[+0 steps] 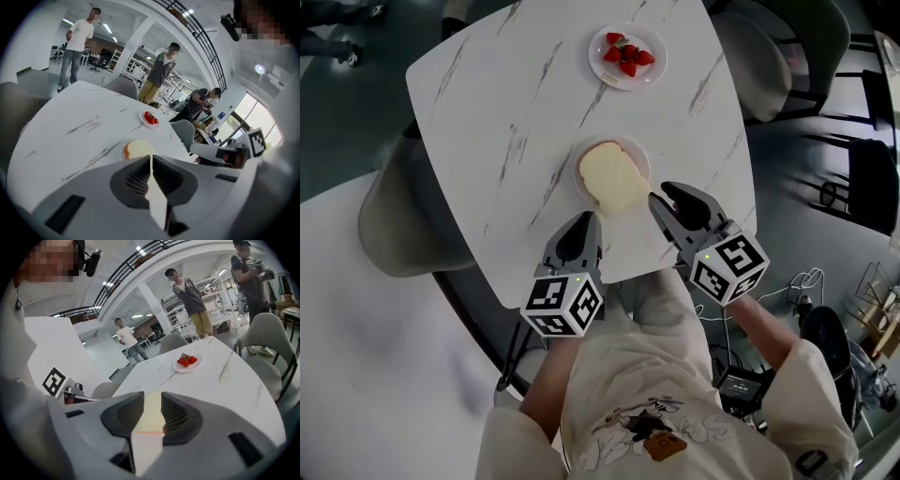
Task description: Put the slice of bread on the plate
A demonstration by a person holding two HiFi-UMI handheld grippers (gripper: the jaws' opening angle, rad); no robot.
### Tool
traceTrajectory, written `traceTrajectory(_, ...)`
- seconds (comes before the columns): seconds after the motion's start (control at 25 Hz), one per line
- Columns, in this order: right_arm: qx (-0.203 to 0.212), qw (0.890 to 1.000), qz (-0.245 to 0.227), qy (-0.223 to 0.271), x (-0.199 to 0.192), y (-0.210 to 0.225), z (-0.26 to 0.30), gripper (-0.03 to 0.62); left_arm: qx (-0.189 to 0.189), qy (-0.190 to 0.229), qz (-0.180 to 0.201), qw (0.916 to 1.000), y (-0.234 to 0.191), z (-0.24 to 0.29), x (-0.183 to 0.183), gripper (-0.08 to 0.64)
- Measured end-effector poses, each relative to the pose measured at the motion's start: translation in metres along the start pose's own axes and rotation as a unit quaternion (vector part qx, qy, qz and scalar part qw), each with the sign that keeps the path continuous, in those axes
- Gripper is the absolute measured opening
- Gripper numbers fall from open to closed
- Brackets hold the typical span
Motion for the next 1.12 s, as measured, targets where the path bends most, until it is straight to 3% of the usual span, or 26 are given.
traceTrajectory(0.04, -0.002, 1.0, 0.0, 0.004, 0.003, -0.003, -0.005, 0.118, 0.002, 0.004, 0.007, 1.0, 0.004, -0.003, 0.001, 0.01)
traceTrajectory(0.24, -0.011, 1.0, 0.0, 0.027, 0.021, -0.019, -0.029, 0.086, -0.012, 0.01, 0.029, 0.9995, 0.032, -0.022, 0.002, 0.009)
traceTrajectory(0.72, -0.011, 0.997, 0.004, 0.081, 0.063, -0.065, -0.077, 0.086, -0.025, 0.031, 0.079, 0.9961, 0.092, -0.086, 0.011, 0.009)
traceTrajectory(1.12, -0.042, 0.989, -0.009, 0.141, 0.096, -0.109, -0.123, 0.084, -0.056, 0.05, 0.105, 0.9916, 0.114, -0.139, 0.022, 0.009)
Point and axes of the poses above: the fingertips, and each gripper's own axes: z forward along the fingers, y to its right, x out of its top, the point moved 1 cm from there along -z, backward along the fingers, and after that the axes turned 13 degrees about -z, right-handed, at the moved point
